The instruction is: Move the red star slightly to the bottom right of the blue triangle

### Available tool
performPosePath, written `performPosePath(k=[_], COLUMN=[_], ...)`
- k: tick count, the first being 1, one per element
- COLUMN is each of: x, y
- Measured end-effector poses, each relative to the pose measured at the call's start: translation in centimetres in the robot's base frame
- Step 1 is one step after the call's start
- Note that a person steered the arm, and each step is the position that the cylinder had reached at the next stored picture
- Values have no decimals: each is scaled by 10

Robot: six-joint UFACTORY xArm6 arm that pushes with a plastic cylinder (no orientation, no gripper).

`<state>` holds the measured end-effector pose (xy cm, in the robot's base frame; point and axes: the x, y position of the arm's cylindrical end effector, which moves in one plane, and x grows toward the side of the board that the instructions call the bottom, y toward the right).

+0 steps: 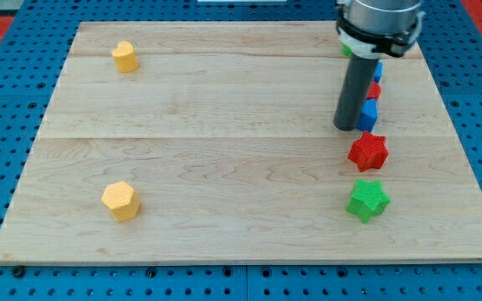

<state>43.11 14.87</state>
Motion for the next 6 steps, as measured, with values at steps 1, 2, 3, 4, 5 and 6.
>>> performPosePath(k=[1, 2, 3, 4, 5, 6], x=[13, 36, 77, 70, 72, 131], y=[-25, -57, -11, 17, 29, 52])
